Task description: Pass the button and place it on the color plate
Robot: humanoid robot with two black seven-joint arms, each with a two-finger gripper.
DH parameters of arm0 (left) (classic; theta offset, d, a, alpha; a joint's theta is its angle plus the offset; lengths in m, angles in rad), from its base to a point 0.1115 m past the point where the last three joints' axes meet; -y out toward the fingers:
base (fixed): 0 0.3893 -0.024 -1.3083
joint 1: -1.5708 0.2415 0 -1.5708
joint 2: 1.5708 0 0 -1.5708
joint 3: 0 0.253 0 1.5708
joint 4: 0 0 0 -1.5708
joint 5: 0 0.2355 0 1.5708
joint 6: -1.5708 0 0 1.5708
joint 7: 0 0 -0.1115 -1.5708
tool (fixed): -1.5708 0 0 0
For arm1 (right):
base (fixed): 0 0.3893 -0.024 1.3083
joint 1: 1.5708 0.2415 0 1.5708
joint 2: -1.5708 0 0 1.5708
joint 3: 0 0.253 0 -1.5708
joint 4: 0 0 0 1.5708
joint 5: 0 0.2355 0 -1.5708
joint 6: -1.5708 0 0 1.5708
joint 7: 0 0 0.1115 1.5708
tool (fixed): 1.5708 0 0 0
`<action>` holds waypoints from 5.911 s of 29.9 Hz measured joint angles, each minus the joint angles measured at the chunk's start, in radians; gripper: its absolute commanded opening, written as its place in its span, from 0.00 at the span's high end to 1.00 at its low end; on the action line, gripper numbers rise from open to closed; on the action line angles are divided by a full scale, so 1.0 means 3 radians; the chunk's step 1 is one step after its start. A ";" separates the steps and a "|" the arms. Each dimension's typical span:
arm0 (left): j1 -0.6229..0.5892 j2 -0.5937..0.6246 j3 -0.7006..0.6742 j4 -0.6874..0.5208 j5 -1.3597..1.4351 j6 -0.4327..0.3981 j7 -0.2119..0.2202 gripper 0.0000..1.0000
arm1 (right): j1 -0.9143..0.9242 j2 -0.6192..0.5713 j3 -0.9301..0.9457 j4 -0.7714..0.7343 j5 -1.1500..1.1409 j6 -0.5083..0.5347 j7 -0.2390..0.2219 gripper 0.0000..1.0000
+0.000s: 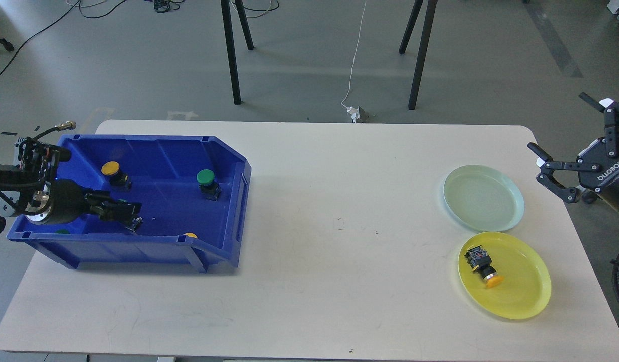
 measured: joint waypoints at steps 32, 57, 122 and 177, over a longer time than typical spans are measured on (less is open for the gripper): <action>0.0002 -0.0249 0.0037 0.0377 -0.0012 0.0109 0.0000 0.96 | -0.0150 0.0000 0.0037 -0.0005 0.0000 0.0000 0.0016 0.01; -0.0346 0.0044 -0.1040 -0.1752 -0.2713 -0.0434 0.0000 0.94 | 0.0561 -0.0109 -0.0676 0.0294 -0.0729 0.0000 -0.0020 0.01; -0.0281 -0.1079 -0.1010 -0.1006 -0.2894 -0.0363 -0.0004 0.77 | 0.2946 0.1473 -0.2816 -0.0813 0.0405 -0.0001 -0.0012 0.96; -0.0249 -0.1083 -0.1035 -0.1000 -0.3140 -0.0347 0.0000 0.18 | 0.1314 0.0885 -0.1940 -0.0922 -0.0611 -0.3054 0.0007 0.01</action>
